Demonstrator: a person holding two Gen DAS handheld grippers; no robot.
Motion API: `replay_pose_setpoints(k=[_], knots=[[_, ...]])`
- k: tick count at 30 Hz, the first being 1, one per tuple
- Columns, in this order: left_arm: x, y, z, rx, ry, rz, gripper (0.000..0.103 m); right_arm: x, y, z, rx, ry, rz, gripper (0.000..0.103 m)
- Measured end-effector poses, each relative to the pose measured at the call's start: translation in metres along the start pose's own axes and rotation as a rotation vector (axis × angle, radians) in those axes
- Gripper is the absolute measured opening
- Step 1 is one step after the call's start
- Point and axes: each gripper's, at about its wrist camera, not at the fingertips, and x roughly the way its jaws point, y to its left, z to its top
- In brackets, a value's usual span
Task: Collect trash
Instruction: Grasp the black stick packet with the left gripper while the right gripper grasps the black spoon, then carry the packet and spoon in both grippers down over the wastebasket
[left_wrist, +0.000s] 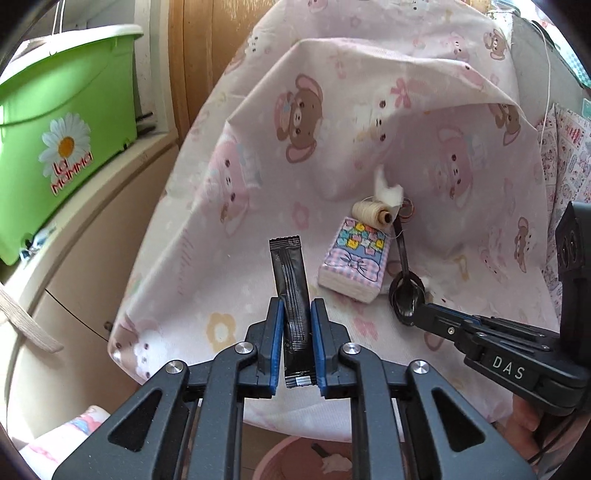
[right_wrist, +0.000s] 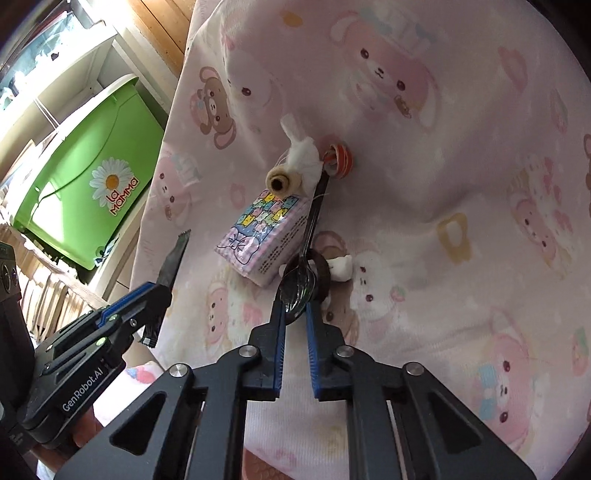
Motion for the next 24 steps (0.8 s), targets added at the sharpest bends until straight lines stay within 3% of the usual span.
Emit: replay_pose_setpoints(k=[6,15,24], knots=[[-0.009,0.005,0.002,-0.005,-0.026,0.015,0.014,-0.019,0.001,-0.002,-0.023,-0.029,0.007,0.002],[-0.016,0.006,0.001,-0.003,-0.044,0.017,0.014,-0.05,-0.002,-0.01,-0.07,-0.079,-0.096,0.001],[-0.028,-0.005,-0.005,0.045,-0.073,0.021,0.014,-0.066,0.002,-0.017,-0.117,-0.119,-0.137,0.001]])
